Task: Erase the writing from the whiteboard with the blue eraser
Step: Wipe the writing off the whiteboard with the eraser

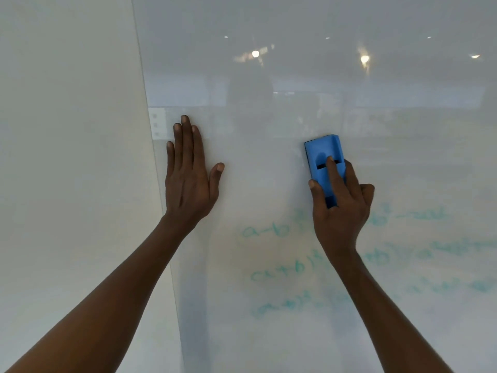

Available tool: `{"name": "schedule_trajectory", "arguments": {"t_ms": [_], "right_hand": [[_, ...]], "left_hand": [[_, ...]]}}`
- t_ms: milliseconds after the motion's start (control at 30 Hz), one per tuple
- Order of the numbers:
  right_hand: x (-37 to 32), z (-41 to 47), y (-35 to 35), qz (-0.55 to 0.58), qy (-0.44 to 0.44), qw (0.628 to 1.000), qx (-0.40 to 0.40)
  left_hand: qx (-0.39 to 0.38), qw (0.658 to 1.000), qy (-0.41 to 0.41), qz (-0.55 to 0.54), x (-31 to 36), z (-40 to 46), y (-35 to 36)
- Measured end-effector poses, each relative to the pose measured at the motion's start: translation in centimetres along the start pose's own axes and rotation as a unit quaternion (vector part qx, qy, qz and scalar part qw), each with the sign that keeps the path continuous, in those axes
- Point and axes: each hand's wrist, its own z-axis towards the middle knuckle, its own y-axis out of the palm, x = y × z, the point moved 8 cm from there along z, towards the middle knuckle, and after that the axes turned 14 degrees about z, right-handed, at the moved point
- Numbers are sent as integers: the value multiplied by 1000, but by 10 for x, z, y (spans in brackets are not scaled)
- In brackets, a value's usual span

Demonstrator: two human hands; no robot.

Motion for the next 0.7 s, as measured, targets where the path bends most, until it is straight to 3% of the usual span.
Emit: {"name": "schedule_trajectory", "arguments": {"t_ms": [300, 700], "right_hand": [[-61, -54, 48, -3, 29, 999, -26], [-93, -138, 76, -1, 19, 997, -70]], "left_hand": [[-2, 1000, -5, 25, 3, -40, 11], [-28, 998, 20, 53, -1, -97, 28]]}}
